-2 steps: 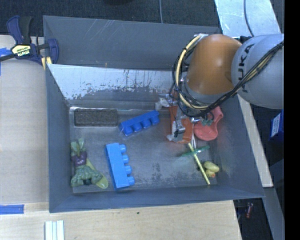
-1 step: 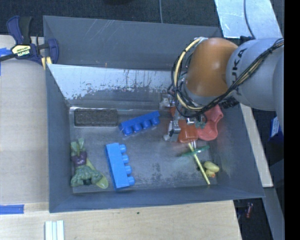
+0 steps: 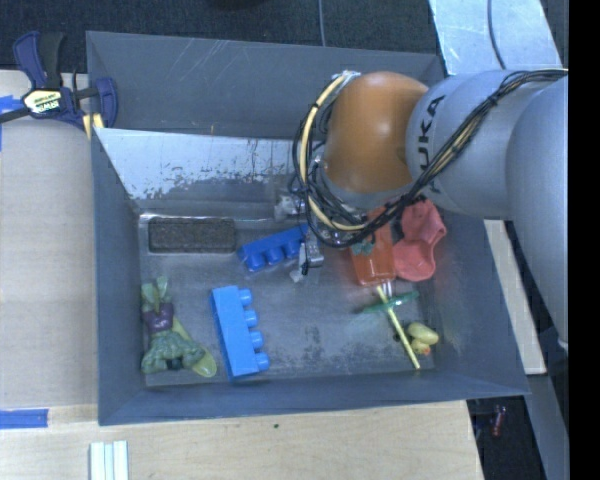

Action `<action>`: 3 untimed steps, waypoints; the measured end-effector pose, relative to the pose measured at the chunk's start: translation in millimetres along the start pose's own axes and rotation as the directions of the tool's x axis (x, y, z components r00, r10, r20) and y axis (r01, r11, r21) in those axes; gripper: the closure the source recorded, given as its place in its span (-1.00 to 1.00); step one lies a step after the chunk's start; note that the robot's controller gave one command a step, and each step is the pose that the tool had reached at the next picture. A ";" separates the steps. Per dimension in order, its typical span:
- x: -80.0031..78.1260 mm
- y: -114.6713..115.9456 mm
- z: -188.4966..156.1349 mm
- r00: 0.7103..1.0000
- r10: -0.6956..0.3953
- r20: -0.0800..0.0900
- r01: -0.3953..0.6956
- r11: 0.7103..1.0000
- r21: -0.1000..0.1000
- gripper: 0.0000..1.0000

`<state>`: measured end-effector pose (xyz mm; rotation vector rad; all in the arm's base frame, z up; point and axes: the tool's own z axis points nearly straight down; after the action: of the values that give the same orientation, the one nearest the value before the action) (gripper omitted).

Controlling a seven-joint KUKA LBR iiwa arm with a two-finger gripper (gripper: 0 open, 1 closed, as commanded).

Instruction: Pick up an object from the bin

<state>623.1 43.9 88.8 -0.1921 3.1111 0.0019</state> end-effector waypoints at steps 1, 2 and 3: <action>-1.2 12.6 3.4 0.994 -0.109 0.000 0.109 0.994 -0.003 -1.00; 10.3 25.2 -38.2 0.982 -0.187 0.006 0.187 0.982 -0.002 1.00; 10.4 25.0 -38.1 0.983 -0.186 0.006 0.186 0.983 -0.002 -1.00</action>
Offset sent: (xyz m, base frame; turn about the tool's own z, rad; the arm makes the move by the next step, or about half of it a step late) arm -0.0153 0.0240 0.0373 -0.1909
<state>608.9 67.4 126.6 -0.4811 3.0744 0.0031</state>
